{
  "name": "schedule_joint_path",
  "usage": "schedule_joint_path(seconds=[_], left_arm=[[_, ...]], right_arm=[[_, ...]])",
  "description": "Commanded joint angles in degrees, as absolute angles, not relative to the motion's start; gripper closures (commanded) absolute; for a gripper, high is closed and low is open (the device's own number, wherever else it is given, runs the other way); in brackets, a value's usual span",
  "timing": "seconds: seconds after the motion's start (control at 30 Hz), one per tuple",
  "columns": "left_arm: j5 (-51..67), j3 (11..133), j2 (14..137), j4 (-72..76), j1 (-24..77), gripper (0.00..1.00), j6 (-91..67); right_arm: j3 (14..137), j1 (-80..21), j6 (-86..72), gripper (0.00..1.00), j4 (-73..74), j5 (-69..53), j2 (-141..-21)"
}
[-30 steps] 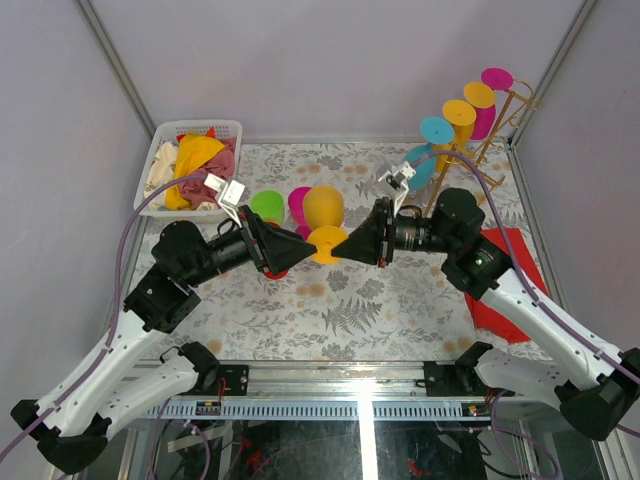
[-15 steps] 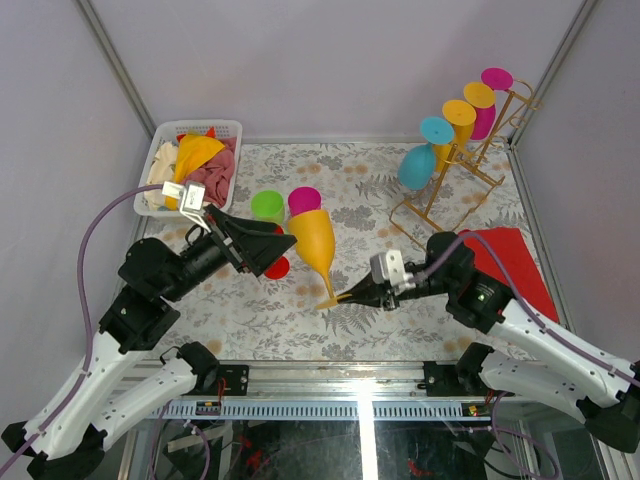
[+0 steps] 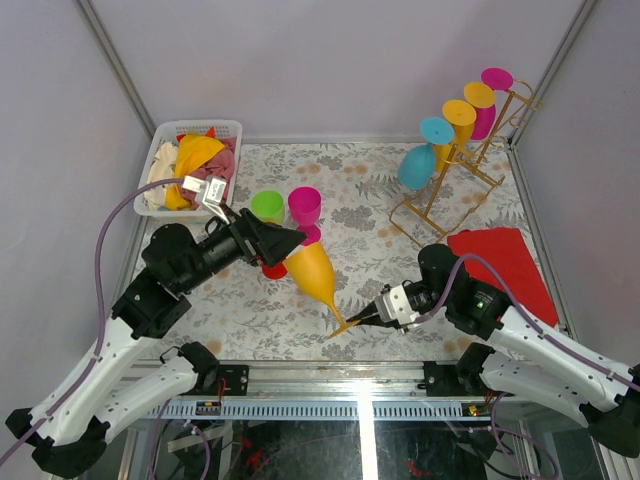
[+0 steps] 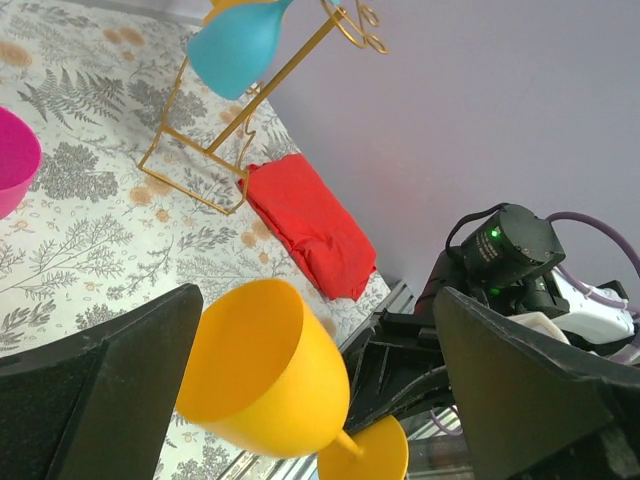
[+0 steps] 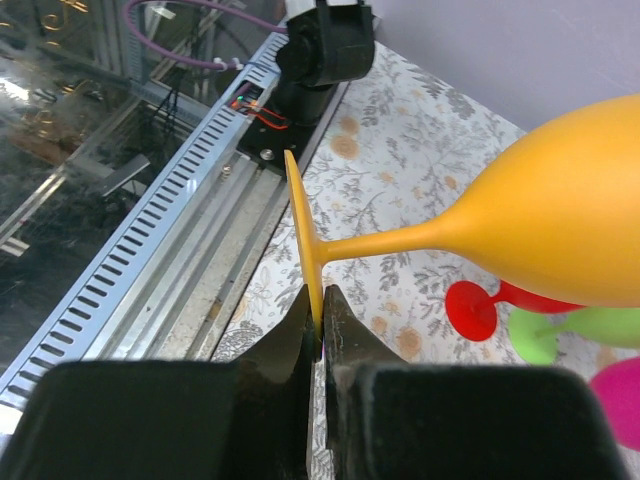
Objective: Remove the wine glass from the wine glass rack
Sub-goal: Place the wine glass at the center of the board.
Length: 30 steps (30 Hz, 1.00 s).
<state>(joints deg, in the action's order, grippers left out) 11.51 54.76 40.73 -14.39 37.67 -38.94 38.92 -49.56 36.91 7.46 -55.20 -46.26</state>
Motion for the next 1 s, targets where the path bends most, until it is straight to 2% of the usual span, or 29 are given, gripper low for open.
schedule_joint_path(seconds=[0.0,0.2,0.4,0.87,0.97], left_arm=[[14.8,57.6,43.4,-15.6,37.5,0.00,-38.5],[25.0,59.7,50.1,-15.2,37.5,0.00,-40.1],[36.2,58.9,51.8,-9.8,37.5,0.00,-40.5],[46.3,60.6,54.0,-14.0,37.4,0.00,-38.6],[47.5,60.6,54.2,-15.2,37.4,0.05,-37.8]], right_arm=[[37.8,-49.9,41.8,1.00,7.1,-58.8,-44.8],[32.3,-49.5,42.3,1.00,2.0,-55.4,-40.2],[30.4,-48.7,41.5,1.00,1.3,-54.1,-37.0],[30.0,-48.6,39.2,1.00,-1.5,-50.3,-37.2],[29.8,-48.6,38.6,1.00,-1.9,-50.2,-37.2]])
